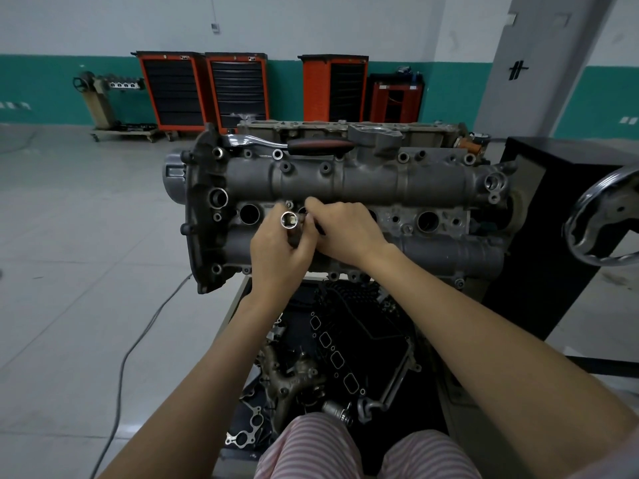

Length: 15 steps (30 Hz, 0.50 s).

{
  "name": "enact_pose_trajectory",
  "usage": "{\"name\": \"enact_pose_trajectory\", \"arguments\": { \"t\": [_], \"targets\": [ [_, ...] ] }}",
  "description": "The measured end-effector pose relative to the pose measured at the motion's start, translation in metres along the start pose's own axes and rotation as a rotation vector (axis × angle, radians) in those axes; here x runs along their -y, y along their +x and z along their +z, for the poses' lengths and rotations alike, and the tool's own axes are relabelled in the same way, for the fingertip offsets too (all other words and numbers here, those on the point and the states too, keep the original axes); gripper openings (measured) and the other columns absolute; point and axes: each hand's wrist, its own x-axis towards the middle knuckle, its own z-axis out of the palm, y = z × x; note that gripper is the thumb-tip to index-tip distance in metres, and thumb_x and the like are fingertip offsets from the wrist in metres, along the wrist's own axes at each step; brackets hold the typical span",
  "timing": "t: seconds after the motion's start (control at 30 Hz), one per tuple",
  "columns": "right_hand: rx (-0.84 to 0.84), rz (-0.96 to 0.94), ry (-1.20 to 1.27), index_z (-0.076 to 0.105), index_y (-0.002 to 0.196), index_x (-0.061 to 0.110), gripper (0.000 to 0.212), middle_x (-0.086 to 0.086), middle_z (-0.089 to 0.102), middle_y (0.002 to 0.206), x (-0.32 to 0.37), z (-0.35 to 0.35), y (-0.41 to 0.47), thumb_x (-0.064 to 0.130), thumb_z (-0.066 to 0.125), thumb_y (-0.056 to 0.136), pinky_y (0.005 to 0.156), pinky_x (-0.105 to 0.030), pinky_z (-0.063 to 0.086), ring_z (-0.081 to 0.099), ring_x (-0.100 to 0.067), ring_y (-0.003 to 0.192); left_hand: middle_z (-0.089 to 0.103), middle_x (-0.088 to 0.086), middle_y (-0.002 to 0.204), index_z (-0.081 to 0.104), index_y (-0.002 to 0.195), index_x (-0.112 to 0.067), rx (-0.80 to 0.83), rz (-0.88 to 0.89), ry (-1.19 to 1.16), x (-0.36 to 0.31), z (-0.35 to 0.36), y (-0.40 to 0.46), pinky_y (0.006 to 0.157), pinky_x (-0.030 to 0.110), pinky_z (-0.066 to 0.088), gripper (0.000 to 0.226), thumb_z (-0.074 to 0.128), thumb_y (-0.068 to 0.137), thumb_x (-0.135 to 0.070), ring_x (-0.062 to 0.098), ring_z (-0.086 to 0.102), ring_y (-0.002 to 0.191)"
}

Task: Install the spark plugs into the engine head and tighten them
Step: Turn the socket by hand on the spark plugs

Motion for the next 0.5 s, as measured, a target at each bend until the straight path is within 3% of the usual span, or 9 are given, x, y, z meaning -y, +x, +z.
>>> {"name": "enact_pose_trajectory", "arguments": {
  "t": [0.07,0.17,0.23,0.37,0.5],
  "targets": [
    [-0.047,-0.014,0.011,0.059,0.079,0.004,0.014,-0.013,0.063,0.06,0.0013,-0.002,-0.0021,0.018,0.057,0.079,0.047,-0.028,0.028,0.058,-0.037,0.052,0.043,0.004,0.051,0.046,0.059,-0.002,-0.004,-0.004,0.02,-0.0015,0.0013,0.0025,0.051,0.022,0.029,0.046,0.049,0.086,-0.039,0.019,0.041,0.05],
    [-0.095,-0.017,0.002,0.065,0.071,0.003,0.013,-0.015,0.062,0.054,0.0036,-0.0028,-0.0049,0.016,0.063,0.071,0.045,-0.028,0.035,0.058,-0.036,0.045,0.044,0.01,0.045,0.042,0.05,-0.005,-0.014,-0.028,0.054,-0.0023,0.0036,0.005,0.048,0.026,0.029,0.049,0.056,0.087,-0.034,0.025,0.043,0.045],
    [-0.115,-0.008,-0.02,0.064,0.071,0.006,0.011,-0.013,0.063,0.054,0.0027,-0.0018,-0.0038,0.015,0.07,0.071,0.046,-0.025,0.032,0.059,-0.034,0.046,0.043,0.01,0.047,0.04,0.054,-0.008,-0.011,-0.024,0.059,-0.0021,0.0025,0.0032,0.049,0.031,0.029,0.041,0.054,0.087,-0.028,0.027,0.043,0.047],
    [-0.025,0.036,-0.048,0.051,0.09,0.007,0.022,-0.008,0.065,0.068,0.0003,0.0024,-0.0006,0.026,0.057,0.083,0.049,-0.028,0.024,0.06,-0.033,0.058,0.039,-0.004,0.061,0.04,0.07,-0.01,0.005,-0.012,0.025,0.0001,0.0009,-0.0004,0.051,0.021,0.026,0.024,0.053,0.086,-0.022,0.019,0.041,0.054],
    [-0.037,-0.017,-0.063,0.052,0.091,0.004,0.02,-0.01,0.065,0.069,0.0021,0.002,-0.0014,0.022,0.056,0.083,0.049,-0.029,0.025,0.06,-0.035,0.059,0.04,-0.005,0.06,0.04,0.07,-0.008,0.014,-0.029,0.009,-0.0004,0.0006,-0.0004,0.051,0.02,0.029,0.028,0.053,0.086,-0.028,0.018,0.042,0.055]
  ]
}}
